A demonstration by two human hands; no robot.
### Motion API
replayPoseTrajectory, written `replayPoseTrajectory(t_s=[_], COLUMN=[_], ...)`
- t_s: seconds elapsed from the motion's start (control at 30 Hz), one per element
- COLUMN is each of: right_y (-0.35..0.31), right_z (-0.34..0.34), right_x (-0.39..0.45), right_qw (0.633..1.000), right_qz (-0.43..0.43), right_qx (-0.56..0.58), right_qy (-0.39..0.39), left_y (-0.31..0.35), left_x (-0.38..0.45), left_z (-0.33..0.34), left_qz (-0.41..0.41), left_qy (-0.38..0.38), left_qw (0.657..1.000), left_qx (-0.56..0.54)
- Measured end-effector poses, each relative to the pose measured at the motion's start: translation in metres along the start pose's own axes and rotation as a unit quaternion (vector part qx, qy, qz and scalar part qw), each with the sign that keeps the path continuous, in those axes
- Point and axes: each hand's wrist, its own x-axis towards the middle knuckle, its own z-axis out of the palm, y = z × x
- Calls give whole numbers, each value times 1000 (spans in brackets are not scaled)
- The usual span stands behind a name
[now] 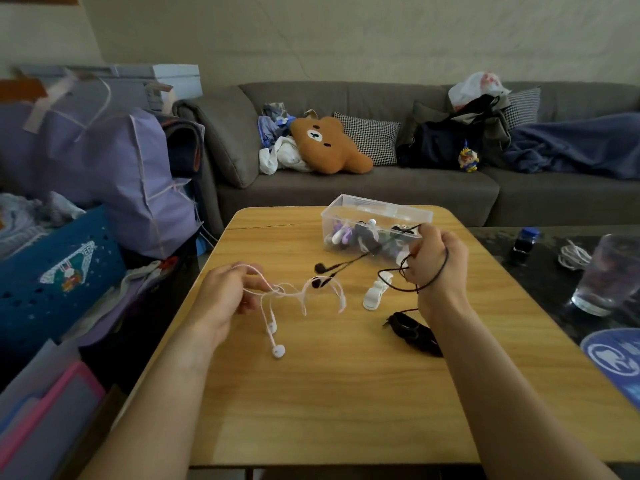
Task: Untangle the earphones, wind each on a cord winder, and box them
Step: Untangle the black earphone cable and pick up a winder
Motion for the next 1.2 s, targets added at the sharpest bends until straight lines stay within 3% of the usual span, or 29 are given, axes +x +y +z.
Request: replayPoseTrajectory(t_s=[0.1, 0.27, 0.4, 0.5, 0.53, 0.67, 0.77, 0.87, 0.93, 1.03, 1.1, 1.2], right_y=[-7, -16, -23, -32, -36, -46, -45, -42, -39, -36, -36, -37], right_z=[-6, 3, 13, 8, 5, -10, -18, -23, -26, -28, -29, -30], right_x=[-2, -15, -21, -21, -20, -10, -2, 5, 8, 9, 10, 12], right_qw=[999, 984, 972, 969, 970, 977, 983, 989, 992, 993, 993, 993], right_qz=[15, 8, -17, -41, -56, -78, -77, -77, -76, -77, -71, -55], right_qx=[43, 83, 103, 171, 186, 183, 159, 108, 54, 8, 0, -4], right_qy=[-22, -159, -212, -176, -149, -77, -52, -60, -81, -93, -96, -101], left_y=[-2, 6, -11, -18, -19, -20, -7, 20, 31, 27, 21, 23], left_x=[5, -16, -19, -18, -15, 2, 21, 42, 50, 57, 59, 51], left_z=[-2, 24, 64, 78, 78, 71, 64, 60, 62, 59, 53, 45], left_qz=[-9, 157, 190, 207, 222, 264, 214, 173, 168, 141, 120, 152], left_qy=[22, -87, -189, -197, -184, -120, -55, -4, 0, -62, -117, -102], left_qw=[1000, 975, 893, 807, 797, 848, 894, 956, 967, 956, 913, 810], left_qx=[14, 135, 362, 517, 531, 444, 390, 239, 192, 249, 373, 556])
